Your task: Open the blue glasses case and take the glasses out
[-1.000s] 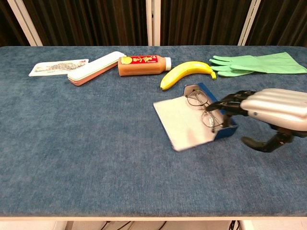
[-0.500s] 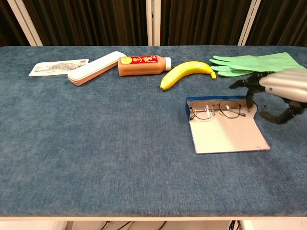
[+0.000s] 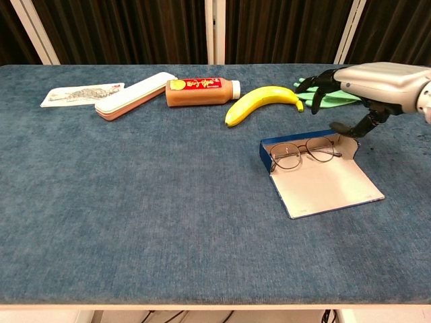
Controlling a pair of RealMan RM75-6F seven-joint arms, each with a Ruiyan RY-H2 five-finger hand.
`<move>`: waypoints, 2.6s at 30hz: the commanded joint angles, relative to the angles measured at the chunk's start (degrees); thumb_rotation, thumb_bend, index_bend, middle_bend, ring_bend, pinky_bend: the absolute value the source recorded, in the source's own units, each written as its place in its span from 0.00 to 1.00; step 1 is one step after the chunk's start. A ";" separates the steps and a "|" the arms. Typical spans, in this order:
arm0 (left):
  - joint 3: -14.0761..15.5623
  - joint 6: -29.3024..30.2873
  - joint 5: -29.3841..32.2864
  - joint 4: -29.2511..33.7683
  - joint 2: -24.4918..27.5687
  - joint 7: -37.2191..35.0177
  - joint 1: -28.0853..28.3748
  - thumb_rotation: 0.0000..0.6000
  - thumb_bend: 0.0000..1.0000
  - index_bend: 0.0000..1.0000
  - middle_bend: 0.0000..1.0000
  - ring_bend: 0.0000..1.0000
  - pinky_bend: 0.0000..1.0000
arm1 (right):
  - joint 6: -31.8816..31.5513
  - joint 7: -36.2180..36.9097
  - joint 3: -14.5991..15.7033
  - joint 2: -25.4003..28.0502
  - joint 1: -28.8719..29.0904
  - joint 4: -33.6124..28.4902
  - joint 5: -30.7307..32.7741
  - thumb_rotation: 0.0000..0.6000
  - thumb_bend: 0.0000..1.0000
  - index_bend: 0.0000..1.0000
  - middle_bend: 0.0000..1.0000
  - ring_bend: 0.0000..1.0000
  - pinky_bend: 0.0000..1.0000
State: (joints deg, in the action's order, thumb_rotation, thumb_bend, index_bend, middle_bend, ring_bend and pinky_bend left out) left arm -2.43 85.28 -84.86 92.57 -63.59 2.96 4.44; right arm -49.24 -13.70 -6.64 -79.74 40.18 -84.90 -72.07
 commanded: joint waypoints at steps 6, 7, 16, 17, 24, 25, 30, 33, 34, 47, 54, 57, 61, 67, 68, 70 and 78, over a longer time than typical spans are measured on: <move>-0.01 -0.18 0.03 -0.05 0.07 -0.22 0.08 1.00 0.33 0.71 0.68 0.49 0.43 | 4.80 -3.40 -0.37 -5.71 2.96 6.22 6.00 1.00 0.32 0.27 0.24 0.00 0.00; 0.00 -0.22 0.02 -0.07 0.08 -0.22 0.11 1.00 0.33 0.71 0.68 0.49 0.43 | 4.87 -3.35 -0.34 -5.96 2.99 6.51 6.20 1.00 0.32 0.28 0.24 0.00 0.00; 0.01 -0.25 0.03 -0.02 0.11 -0.20 0.13 1.00 0.33 0.71 0.68 0.49 0.43 | 4.88 -2.17 -0.53 -5.82 3.36 6.45 6.39 1.00 0.36 0.35 0.24 0.00 0.00; 0.02 -0.23 0.01 -0.03 0.10 -0.21 0.12 1.00 0.33 0.71 0.68 0.49 0.43 | 4.98 -2.21 -0.52 -5.86 3.47 6.48 6.47 1.00 0.36 0.36 0.24 0.00 0.00; 0.02 -0.20 0.03 -0.04 0.10 -0.25 0.11 1.00 0.33 0.71 0.68 0.49 0.43 | 5.47 -2.62 -0.62 -6.39 4.22 6.89 7.43 1.00 0.38 0.42 0.25 0.00 0.00; 0.02 -0.21 0.02 -0.05 0.10 -0.26 0.11 1.00 0.33 0.71 0.68 0.49 0.43 | 5.47 -2.66 -0.61 -6.42 4.27 6.91 7.51 1.00 0.39 0.42 0.25 0.00 0.00; 0.01 -0.21 0.01 -0.09 0.09 -0.35 0.13 1.00 0.33 0.71 0.68 0.49 0.43 | 5.43 -2.86 -0.51 -6.45 4.51 6.88 7.83 1.00 0.39 0.44 0.26 0.00 0.00; 0.01 -0.20 0.00 -0.08 0.09 -0.39 0.13 1.00 0.33 0.71 0.68 0.49 0.43 | 5.48 -2.96 -0.49 -6.58 4.68 7.01 8.08 1.00 0.40 0.46 0.27 0.00 0.00; 0.01 -0.20 0.00 -0.08 0.10 -0.39 0.13 1.00 0.33 0.71 0.68 0.49 0.43 | 5.53 -3.02 -0.49 -6.63 4.76 7.05 8.18 1.00 0.41 0.47 0.27 0.00 0.00; 0.00 -0.23 0.00 -0.11 0.10 -0.57 0.16 1.00 0.33 0.71 0.68 0.49 0.43 | 0.33 -4.20 -1.51 -8.98 4.92 8.08 6.19 1.00 0.44 0.67 0.36 0.00 0.00; 0.03 -0.20 -0.04 -0.09 0.14 -0.73 0.14 1.00 0.33 0.71 0.68 0.49 0.43 | -9.20 -6.44 -2.18 -15.89 4.00 13.97 1.39 1.00 0.43 0.69 0.37 0.00 0.00; 0.04 -0.21 -0.05 -0.09 0.16 -0.79 0.14 1.00 0.33 0.71 0.68 0.49 0.43 | -12.73 -5.56 -2.11 -19.63 3.56 18.36 -1.11 1.00 0.43 0.70 0.37 0.00 0.00; 0.05 -0.22 -0.06 -0.10 0.18 -0.87 0.14 1.00 0.33 0.71 0.68 0.49 0.43 | -16.60 -2.29 -2.21 -24.63 2.74 24.74 -3.50 1.00 0.42 0.70 0.37 0.00 0.00; 0.05 -0.27 -0.08 -0.16 0.18 -0.94 0.17 1.00 0.33 0.71 0.68 0.49 0.43 | -21.53 1.94 -1.85 -30.04 1.73 33.31 -7.11 1.00 0.39 0.70 0.36 0.00 0.00; 0.06 -0.26 -0.07 -0.16 0.18 -0.96 0.16 1.00 0.33 0.71 0.68 0.49 0.43 | -22.34 2.32 -1.89 -30.63 1.54 34.22 -7.52 1.00 0.39 0.70 0.36 0.00 0.00; 0.08 -0.23 -0.13 -0.17 0.18 -0.98 0.15 1.00 0.33 0.71 0.68 0.49 0.43 | -24.17 3.54 -1.75 -31.85 1.13 36.29 -8.69 1.00 0.39 0.70 0.36 0.00 0.00; 0.08 -0.22 -0.11 -0.16 0.16 -0.90 0.15 1.00 0.33 0.71 0.68 0.49 0.43 | -23.84 5.40 -2.41 -33.32 1.00 39.32 -9.46 1.00 0.39 0.70 0.35 0.00 0.00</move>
State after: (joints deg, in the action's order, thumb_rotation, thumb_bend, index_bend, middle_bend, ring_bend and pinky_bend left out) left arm -2.35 85.06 -84.97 92.41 -63.43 2.06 4.59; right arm -73.00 -8.34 -8.74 -112.63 41.11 -46.32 -81.12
